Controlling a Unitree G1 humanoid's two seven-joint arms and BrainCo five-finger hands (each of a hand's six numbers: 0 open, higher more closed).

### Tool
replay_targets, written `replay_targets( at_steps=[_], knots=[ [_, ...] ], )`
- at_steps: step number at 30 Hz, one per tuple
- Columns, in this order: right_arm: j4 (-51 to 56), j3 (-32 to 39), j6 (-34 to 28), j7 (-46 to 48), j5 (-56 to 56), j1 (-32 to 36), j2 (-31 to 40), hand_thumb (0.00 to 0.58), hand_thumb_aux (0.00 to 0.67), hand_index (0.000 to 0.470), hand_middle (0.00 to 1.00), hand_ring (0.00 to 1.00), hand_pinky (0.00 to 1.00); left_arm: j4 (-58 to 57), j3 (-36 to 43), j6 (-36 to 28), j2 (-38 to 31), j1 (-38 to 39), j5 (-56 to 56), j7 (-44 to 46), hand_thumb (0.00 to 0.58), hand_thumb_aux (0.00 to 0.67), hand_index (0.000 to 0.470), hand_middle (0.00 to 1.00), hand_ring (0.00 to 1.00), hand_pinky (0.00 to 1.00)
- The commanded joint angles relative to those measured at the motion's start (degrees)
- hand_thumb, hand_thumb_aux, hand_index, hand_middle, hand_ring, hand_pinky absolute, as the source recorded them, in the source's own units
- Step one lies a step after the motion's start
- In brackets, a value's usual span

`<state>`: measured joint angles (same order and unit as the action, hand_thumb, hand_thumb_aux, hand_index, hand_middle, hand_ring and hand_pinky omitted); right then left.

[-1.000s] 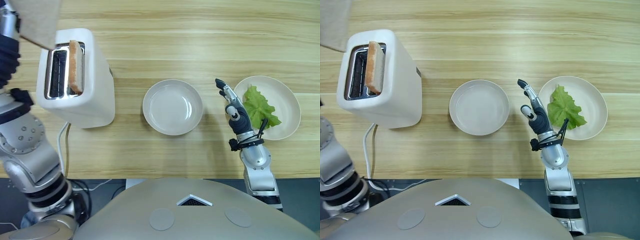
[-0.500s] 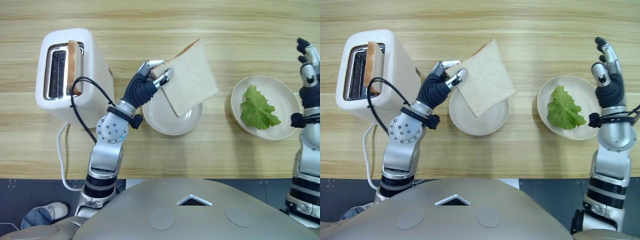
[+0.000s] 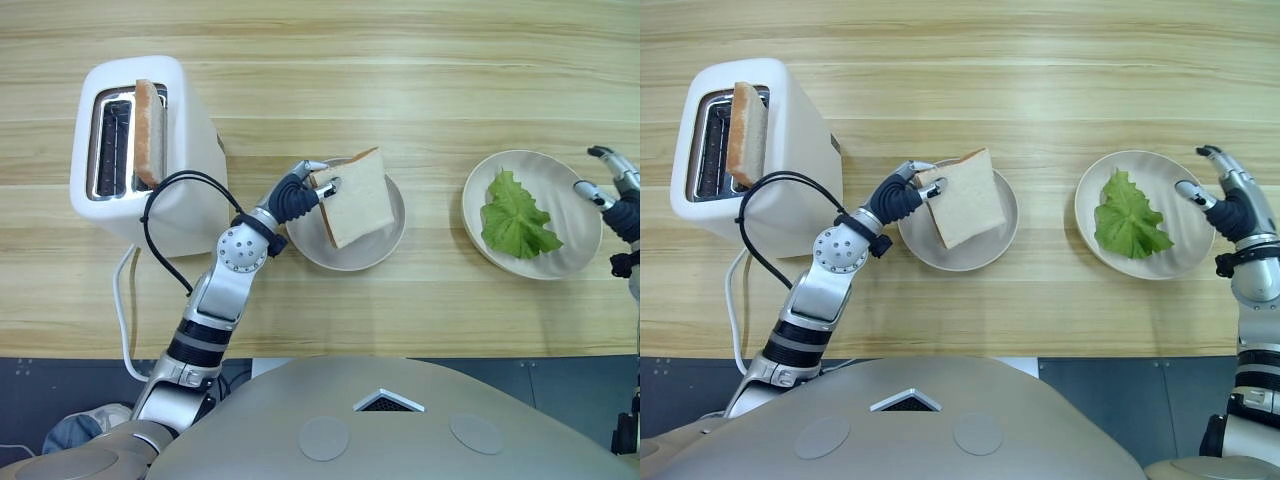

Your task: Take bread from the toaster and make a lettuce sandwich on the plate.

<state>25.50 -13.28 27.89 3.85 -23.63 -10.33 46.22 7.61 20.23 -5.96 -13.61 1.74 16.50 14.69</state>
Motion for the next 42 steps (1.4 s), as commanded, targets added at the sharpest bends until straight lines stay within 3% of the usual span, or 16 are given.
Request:
replay_targets(
  at_steps=[1, 4, 5, 6, 7, 11, 12, 13, 14, 15, 16, 21, 23, 24, 41, 42],
  knots=[
    [2.54, 4.16, 2.88, -3.85, -5.56, 1.93, 2.32, 0.0, 0.0, 0.0, 0.0, 0.0, 0.0, -3.35, 2.68, 0.3, 0.12, -0.61, 1.96, 0.93, 0.58, 0.67, 0.47, 1.0, 1.0, 1.0],
    [4.32, 7.27, 3.67, -7.63, -10.08, 3.54, 3.4, 0.0, 0.0, 0.0, 0.0, 0.0, 0.0, -4.63, 3.83, 0.31, -0.19, -0.09, 3.48, 0.39, 0.58, 0.67, 0.47, 1.0, 1.0, 1.0],
    [5.0, 8.51, 3.75, -9.24, -12.06, 4.15, 3.83, 0.0, 0.0, 0.0, 0.0, 0.0, 0.0, -4.71, 3.77, 0.29, -0.41, -0.01, 4.18, -0.25, 0.555, 0.531, 0.372, 1.0, 1.0, 1.0],
    [5.61, 9.52, 3.78, -10.63, -13.58, 4.63, 4.15, 0.0, 0.0, 0.0, 0.0, 0.0, 0.0, -4.69, 3.6, 0.31, -0.69, 0.01, 4.71, -0.8, 0.472, 0.381, 0.267, 1.0, 1.0, 1.0],
    [5.99, 10.99, 3.41, -12.51, -16.12, 5.09, 4.8, 0.0, 0.0, 0.0, 0.0, 0.0, 0.0, -4.33, 3.13, 0.26, -1.11, 0.06, 5.54, -1.53, 0.018, 0.011, 0.007, 1.0, 1.0, 1.0],
    [8.08, 16.13, 2.33, -18.51, -23.46, 7.09, 6.69, 0.0, 0.0, 0.0, 0.0, 0.0, 0.0, -1.79, 1.51, -0.69, -2.26, 0.71, 8.05, -3.42, 0.0, 0.0, 0.0, 1.0, 1.0, 1.0],
    [8.9, 17.99, 1.95, -20.0, -25.83, 7.99, 7.1, 0.234, 0.152, 0.107, 0.0, 0.0, 0.0, -0.91, 1.2, -1.21, -2.45, 1.09, 8.79, -3.84, 0.0, 0.0, 0.0, 1.0, 1.0, 1.0],
    [9.73, 19.61, 1.63, -21.45, -27.79, 8.75, 7.5, 0.275, 0.184, 0.129, 0.0, 0.0, 0.0, 0.21, 0.82, -1.67, -2.53, 1.47, 9.05, -3.91, 0.0, 0.0, 0.0, 1.0, 1.0, 1.0],
    [10.59, 21.0, 1.32, -22.74, -29.35, 9.4, 7.87, 0.223, 0.145, 0.101, 0.0, 0.0, 0.0, 1.3, 0.58, -2.17, -2.62, 1.78, 9.49, -3.93, 0.0, 0.0, 0.0, 1.0, 1.0, 1.0],
    [11.35, 22.39, 1.13, -24.05, -30.82, 9.92, 8.28, 0.294, 0.2, 0.14, 0.0, 0.0, 0.0, 2.35, 0.29, -2.68, -2.62, 1.94, 9.75, -3.94, 0.0, 0.0, 0.0, 1.0, 1.0, 1.0],
    [11.93, 23.53, 1.09, -25.12, -31.82, 10.2, 8.62, 0.445, 0.347, 0.243, 0.0, 0.0, 0.0, 3.27, 0.11, -3.14, -2.67, 2.02, 9.93, -3.74, 0.0, 0.0, 0.0, 1.0, 1.0, 1.0],
    [13.89, 28.31, 0.16, -29.79, -35.05, 11.61, 9.93, 0.482, 0.394, 0.276, 0.0, 0.0, 0.0, 6.29, -0.22, -4.79, -2.63, 1.18, 11.24, -3.32, 0.0, 0.0, 0.0, 1.0, 1.0, 1.0],
    [14.6, 29.69, -0.08, -31.37, -35.53, 12.21, 10.31, 0.555, 0.531, 0.372, 0.0, 0.0, 0.0, 7.43, -0.19, -5.16, -2.54, 0.99, 12.1, -3.4, 0.0, 0.0, 0.0, 1.0, 1.0, 1.0],
    [14.84, 30.17, 0.03, -32.32, -35.52, 12.42, 10.48, 0.58, 0.657, 0.461, 0.0, 0.0, 0.0, 8.36, -0.36, -5.26, -2.39, 0.99, 12.28, -3.53, 0.0, 0.0, 0.0, 1.0, 1.0, 1.0],
    [1.98, 21.37, 4.25, -28.7, -20.07, 9.76, 15.92, 0.58, 0.67, 0.47, 0.0, 0.0, 0.0, 30.55, -2.94, -4.85, 1.94, 6.33, 12.41, -6.36, 0.0, 0.0, 0.0, 1.0, 1.0, 1.0],
    [-0.54, 20.47, 4.0, -27.6, -19.11, 9.06, 15.82, 0.58, 0.67, 0.47, 0.0, 0.0, 0.0, 32.08, -2.76, -4.49, 2.06, 7.06, 13.68, -7.13, 0.0, 0.0, 0.0, 0.92, 0.92, 0.92]
  ],
)
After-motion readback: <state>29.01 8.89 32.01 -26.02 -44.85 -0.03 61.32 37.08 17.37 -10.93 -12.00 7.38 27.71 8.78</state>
